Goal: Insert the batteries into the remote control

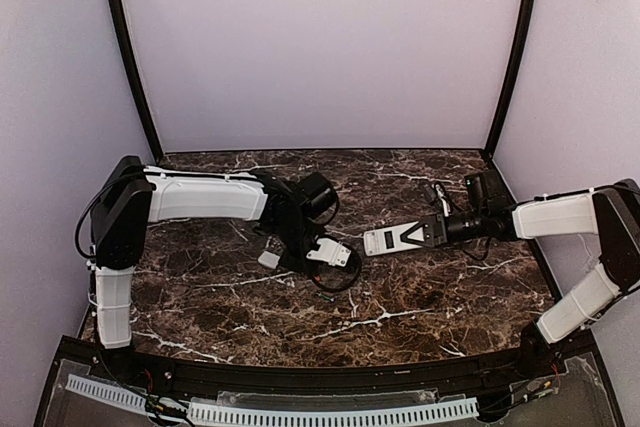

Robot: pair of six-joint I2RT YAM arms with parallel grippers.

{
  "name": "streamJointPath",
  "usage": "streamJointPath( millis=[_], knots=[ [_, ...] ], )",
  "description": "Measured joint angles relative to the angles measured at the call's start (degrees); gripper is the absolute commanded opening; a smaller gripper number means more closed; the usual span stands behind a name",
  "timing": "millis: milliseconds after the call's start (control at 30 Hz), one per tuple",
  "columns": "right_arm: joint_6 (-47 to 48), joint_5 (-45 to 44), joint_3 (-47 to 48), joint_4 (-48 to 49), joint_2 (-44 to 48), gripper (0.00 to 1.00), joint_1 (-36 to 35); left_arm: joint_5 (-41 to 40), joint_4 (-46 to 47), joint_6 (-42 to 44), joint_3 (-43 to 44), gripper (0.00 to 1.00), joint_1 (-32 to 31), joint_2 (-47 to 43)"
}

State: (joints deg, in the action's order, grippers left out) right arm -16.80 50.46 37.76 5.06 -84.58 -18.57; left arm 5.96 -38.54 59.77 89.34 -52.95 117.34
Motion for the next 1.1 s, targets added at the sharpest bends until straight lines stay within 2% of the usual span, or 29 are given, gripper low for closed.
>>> streamJointPath(
  millis=[700,933,1100],
  knots=[
    [-0.3,1.4,-0.2,1.0,0.1,0.0,0.8,-1.1,-4.0,3.1,3.4,0.18,-0.6,5.4],
    [-0.3,1.6,-0.2,1.0,0.1,0.0,0.9,-1.4,-4.5,3.2,4.4,0.02,-0.6,6.2],
    [-0.5,1.6,-0.2,1.1,0.1,0.0,0.9,-2.5,-5.0,1.7,5.5,0.0,-0.6,6.6]
  ],
)
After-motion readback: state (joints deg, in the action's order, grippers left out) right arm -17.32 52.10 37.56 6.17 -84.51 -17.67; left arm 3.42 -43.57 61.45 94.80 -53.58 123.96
